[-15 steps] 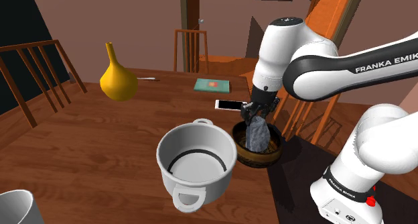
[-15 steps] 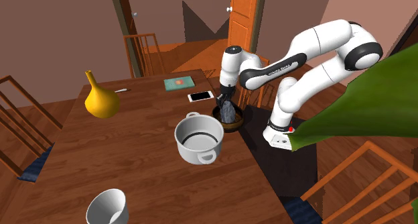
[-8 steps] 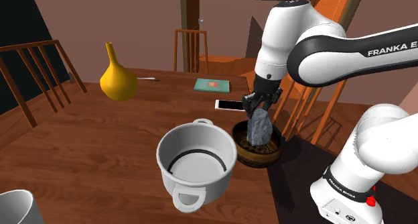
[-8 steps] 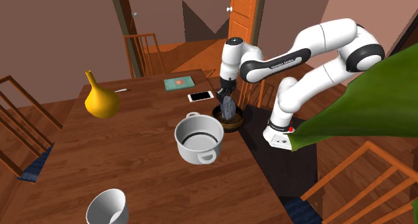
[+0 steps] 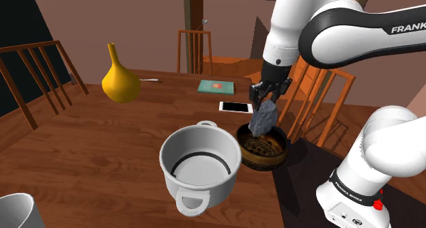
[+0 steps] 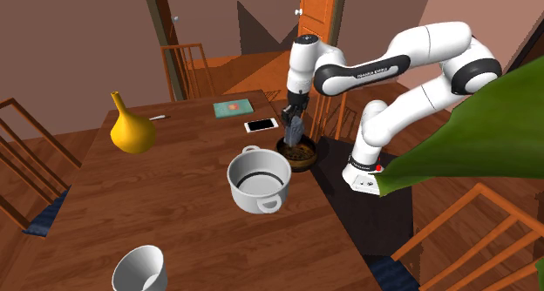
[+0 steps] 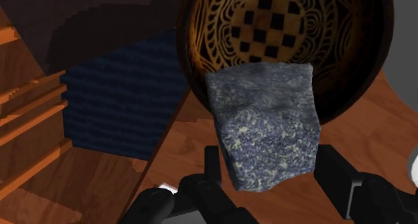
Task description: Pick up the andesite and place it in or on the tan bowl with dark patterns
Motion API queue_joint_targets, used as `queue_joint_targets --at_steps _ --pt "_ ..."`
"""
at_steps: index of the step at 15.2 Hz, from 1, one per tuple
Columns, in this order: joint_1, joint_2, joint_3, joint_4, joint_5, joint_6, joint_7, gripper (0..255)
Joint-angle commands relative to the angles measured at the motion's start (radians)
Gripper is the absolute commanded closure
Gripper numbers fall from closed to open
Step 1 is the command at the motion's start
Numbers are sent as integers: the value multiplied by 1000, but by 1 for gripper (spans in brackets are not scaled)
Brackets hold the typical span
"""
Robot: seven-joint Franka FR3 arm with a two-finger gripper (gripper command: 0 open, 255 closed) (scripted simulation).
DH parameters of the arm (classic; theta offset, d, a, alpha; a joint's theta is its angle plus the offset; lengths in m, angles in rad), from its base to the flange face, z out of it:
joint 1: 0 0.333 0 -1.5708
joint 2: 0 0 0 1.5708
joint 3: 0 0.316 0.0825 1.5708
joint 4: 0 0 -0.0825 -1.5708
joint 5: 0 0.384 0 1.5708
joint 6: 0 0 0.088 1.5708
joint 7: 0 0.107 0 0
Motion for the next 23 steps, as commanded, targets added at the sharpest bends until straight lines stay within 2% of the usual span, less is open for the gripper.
queue_joint_targets --at_steps 1,12,17,23 --pt "-2 -2 -6 25 -4 -27 -4 255" --pt "-14 2 -29 172 -22 -169 -19 255" --pt "-14 18 -19 328 -20 -309 0 255" --pt "-6 -2 -10 235 -10 -236 6 255"
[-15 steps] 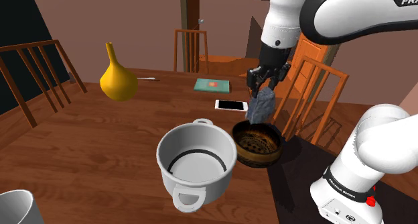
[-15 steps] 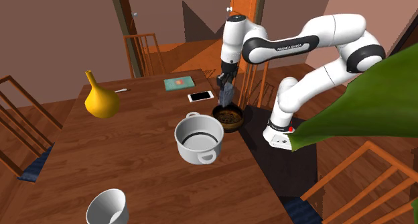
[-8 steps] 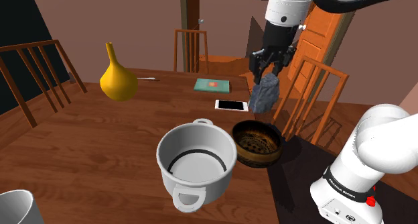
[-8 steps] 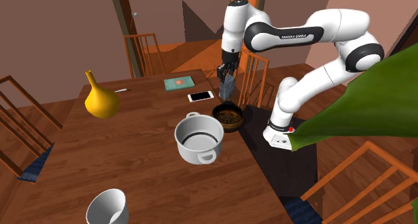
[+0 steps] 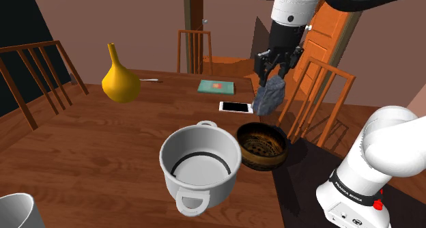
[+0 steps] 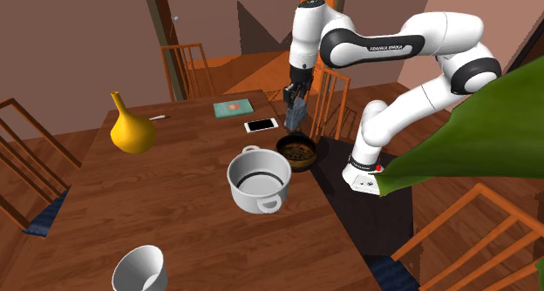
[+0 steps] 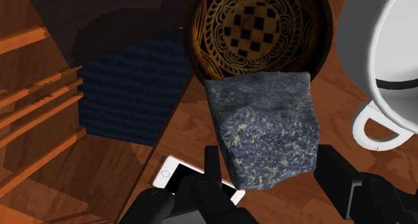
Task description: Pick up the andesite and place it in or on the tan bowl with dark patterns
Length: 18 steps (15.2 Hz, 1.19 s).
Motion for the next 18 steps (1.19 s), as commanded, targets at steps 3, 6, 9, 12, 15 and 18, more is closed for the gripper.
queue_joint_targets --at_steps 3,6,9,12,15,18 --pt "6 -12 6 -59 7 47 4 255" --pt "10 -17 12 -102 13 85 7 255" --pt "13 -20 19 -143 18 123 11 255" --pt "17 -21 27 -184 24 162 15 255" --pt "20 -20 34 -223 30 202 19 255" --pt "23 -17 42 -255 35 236 23 255"
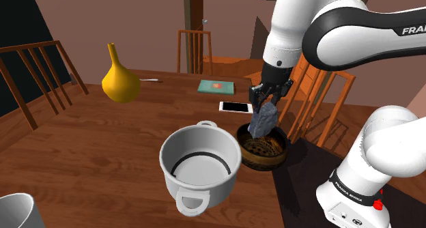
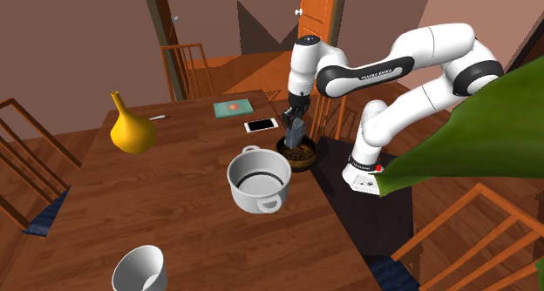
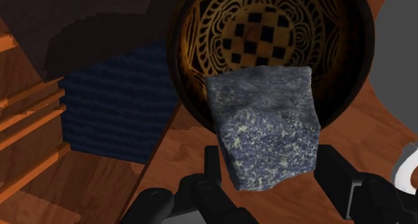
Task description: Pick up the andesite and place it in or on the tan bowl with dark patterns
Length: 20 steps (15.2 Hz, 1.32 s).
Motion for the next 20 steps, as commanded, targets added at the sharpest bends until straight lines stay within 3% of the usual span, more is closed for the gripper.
queue_joint_targets --at_steps 1,7,8,13,17,20 --pt "1 -1 2 -9 2 9 2 255" --pt "1 -1 2 -9 2 9 2 255" --pt "1 -1 2 -9 2 9 2 0" --pt "1 -1 2 -9 2 9 2 0" --pt "-1 -12 -11 112 -7 -122 3 0" --pt "-1 -12 -11 112 -7 -122 3 0"
